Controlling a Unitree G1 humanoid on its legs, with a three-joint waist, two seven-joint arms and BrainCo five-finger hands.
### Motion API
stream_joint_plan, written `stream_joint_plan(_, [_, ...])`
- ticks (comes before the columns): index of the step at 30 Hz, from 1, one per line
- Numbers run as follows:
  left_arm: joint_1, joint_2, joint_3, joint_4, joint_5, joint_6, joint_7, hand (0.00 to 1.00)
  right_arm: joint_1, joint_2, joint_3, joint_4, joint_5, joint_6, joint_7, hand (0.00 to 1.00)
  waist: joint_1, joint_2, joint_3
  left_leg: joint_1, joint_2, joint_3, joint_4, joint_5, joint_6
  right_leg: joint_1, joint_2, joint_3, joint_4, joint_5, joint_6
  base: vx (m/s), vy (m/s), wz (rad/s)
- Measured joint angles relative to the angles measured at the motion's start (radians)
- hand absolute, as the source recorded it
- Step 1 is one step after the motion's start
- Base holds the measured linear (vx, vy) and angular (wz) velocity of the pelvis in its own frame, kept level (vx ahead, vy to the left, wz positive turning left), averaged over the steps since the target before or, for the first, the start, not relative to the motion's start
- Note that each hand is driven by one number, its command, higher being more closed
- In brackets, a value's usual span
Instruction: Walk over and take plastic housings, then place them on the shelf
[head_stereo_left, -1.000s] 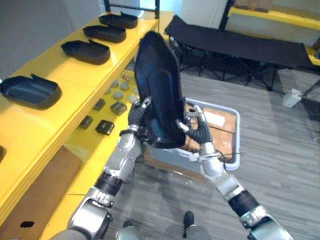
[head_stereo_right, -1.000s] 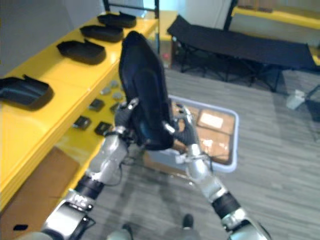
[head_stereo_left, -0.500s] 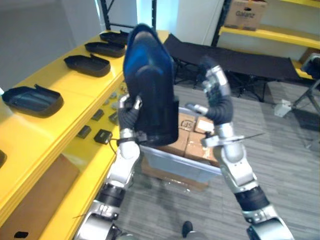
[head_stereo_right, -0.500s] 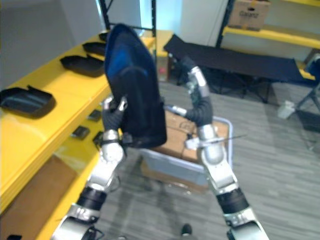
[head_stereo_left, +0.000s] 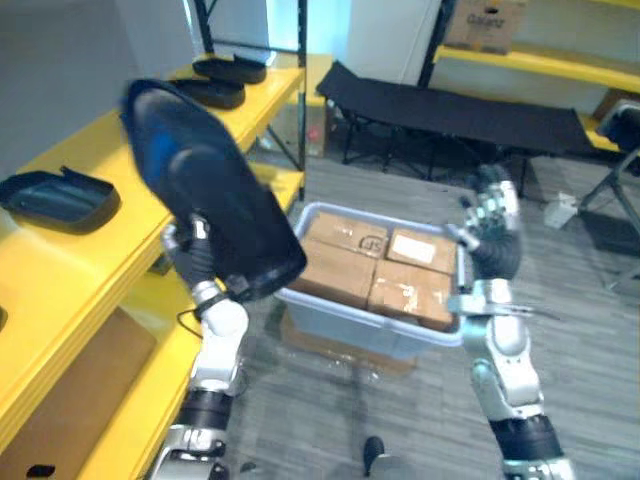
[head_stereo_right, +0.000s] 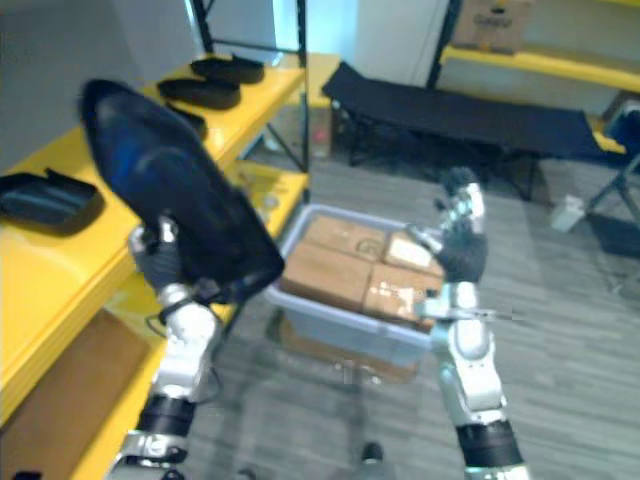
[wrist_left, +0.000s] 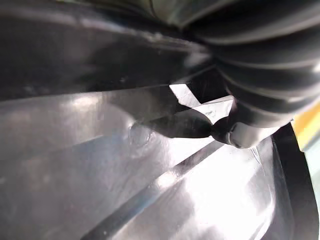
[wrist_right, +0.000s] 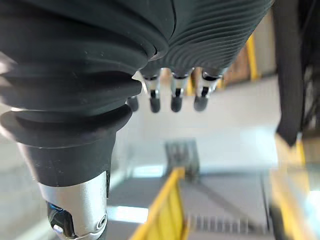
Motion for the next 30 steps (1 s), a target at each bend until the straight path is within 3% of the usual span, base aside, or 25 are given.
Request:
stream_joint_plan(2, [0.030, 0.000, 0.045, -0.087, 0.001, -0.052, 0.025, 1.00, 0.025, 0.004, -0.067, 0.033, 0.014, -0.013, -0.041, 0.00, 0.001, 0.007, 0.050, -0.040, 0.004, -0.004, 0.025, -0.001, 0.000, -0.034, 0.000, 0.000, 0.016, 0.000, -0.001, -0.09, -0.028, 0.04])
stream_joint_plan(6, [0.107, -0.003, 0.066, -0.161, -0.002, -0.095, 0.041, 1.00, 0.086, 0.026, -0.123, 0.083, 0.050, -0.024, -0.052, 0.00, 0.002, 0.030, 0.080, -0.051, 0.004, -0.009, 0.046, -0.011, 0.005, -0.043, -0.006, -0.004, 0.038, -0.007, 0.000, 0.00, 0.001, 0.03])
stream_joint_plan(8, [0.139, -0.013, 0.070, -0.190, -0.011, -0.102, 0.042, 1.00, 0.097, 0.038, -0.142, 0.112, 0.050, -0.046, -0.045, 0.00, 0.000, 0.041, 0.086, -0.060, -0.004, -0.028, 0.049, -0.012, 0.008, -0.047, -0.018, -0.021, 0.056, -0.018, -0.001, 0.04, 0.019, 0.23])
stream_joint_plan(12, [0.270, -0.070, 0.153, -0.308, -0.011, -0.129, 0.048, 1.00, 0.090, 0.062, -0.131, 0.156, 0.022, -0.048, 0.021, 0.00, 0.022, 0.051, 0.092, -0.060, -0.018, -0.085, 0.053, -0.014, 0.010, -0.013, -0.038, -0.077, 0.083, -0.047, 0.005, 0.05, 0.010, 0.38])
stream_joint_plan(16, [0.407, -0.089, 0.283, -0.420, -0.011, -0.129, 0.056, 1.00, 0.040, 0.076, -0.064, 0.201, -0.028, -0.045, 0.059, 0.00, 0.088, 0.082, 0.107, -0.060, -0.028, -0.165, 0.082, -0.033, 0.012, 0.061, -0.050, -0.156, 0.084, -0.074, 0.014, 0.04, -0.008, 0.64])
stream_joint_plan(18, [0.497, -0.100, 0.388, -0.469, -0.009, -0.129, 0.052, 1.00, -0.002, 0.088, 0.019, 0.240, -0.057, -0.040, 0.062, 0.00, 0.147, 0.098, 0.102, -0.061, -0.042, -0.224, 0.084, -0.038, 0.013, 0.114, -0.062, -0.228, 0.078, -0.095, 0.023, 0.05, -0.019, 0.77])
stream_joint_plan(19, [0.515, -0.104, 0.413, -0.477, -0.009, -0.129, 0.051, 1.00, -0.014, 0.093, 0.033, 0.253, -0.066, -0.035, 0.063, 0.00, 0.159, 0.101, 0.101, -0.061, -0.046, -0.239, 0.083, -0.038, 0.013, 0.128, -0.065, -0.248, 0.077, -0.100, 0.026, 0.07, -0.026, 0.93])
stream_joint_plan(20, [0.555, -0.114, 0.474, -0.483, -0.009, -0.129, 0.047, 1.00, -0.043, 0.117, 0.064, 0.289, -0.079, -0.028, 0.063, 0.00, 0.203, 0.107, 0.097, -0.061, -0.059, -0.279, 0.082, -0.038, 0.013, 0.158, -0.071, -0.289, 0.076, -0.112, 0.029, 0.07, -0.023, 0.76])
stream_joint_plan(21, [0.571, -0.115, 0.497, -0.483, -0.010, -0.129, 0.046, 1.00, -0.054, 0.128, 0.075, 0.306, -0.081, -0.028, 0.065, 0.00, 0.217, 0.108, 0.095, -0.061, -0.063, -0.295, 0.082, -0.037, 0.013, 0.169, -0.073, -0.307, 0.073, -0.115, 0.031, 0.08, -0.030, 0.81])
stream_joint_plan(24, [0.652, -0.122, 0.620, -0.495, -0.022, -0.129, 0.022, 1.00, -0.101, 0.180, 0.119, 0.367, -0.108, -0.005, 0.076, 0.00, 0.292, 0.102, 0.084, -0.062, -0.092, -0.369, 0.081, -0.037, 0.014, 0.237, -0.081, -0.397, 0.048, -0.128, 0.045, 0.09, -0.022, 0.74])
stream_joint_plan(27, [0.696, -0.150, 0.687, -0.518, -0.042, -0.137, -0.029, 1.00, -0.107, 0.204, 0.141, 0.402, -0.108, -0.003, 0.080, 0.00, 0.335, 0.091, 0.062, -0.067, -0.109, -0.410, 0.081, -0.042, 0.019, 0.281, -0.081, -0.450, 0.012, -0.125, 0.050, 0.10, -0.005, 0.53])
stream_joint_plan(28, [0.719, -0.177, 0.714, -0.535, -0.072, -0.138, -0.066, 1.00, -0.113, 0.220, 0.160, 0.426, -0.120, 0.002, 0.082, 0.00, 0.360, 0.077, 0.033, -0.081, -0.119, -0.424, 0.084, -0.046, 0.021, 0.291, -0.080, -0.473, -0.011, -0.119, 0.060, 0.09, 0.010, 0.34])
stream_joint_plan(30, [0.725, -0.200, 0.729, -0.545, -0.072, -0.138, -0.090, 1.00, -0.117, 0.224, 0.170, 0.431, -0.128, 0.005, 0.086, 0.00, 0.370, 0.072, 0.028, -0.083, -0.129, -0.437, 0.090, -0.052, 0.022, 0.306, -0.079, -0.488, -0.023, -0.117, 0.062, 0.09, 0.017, 0.27])
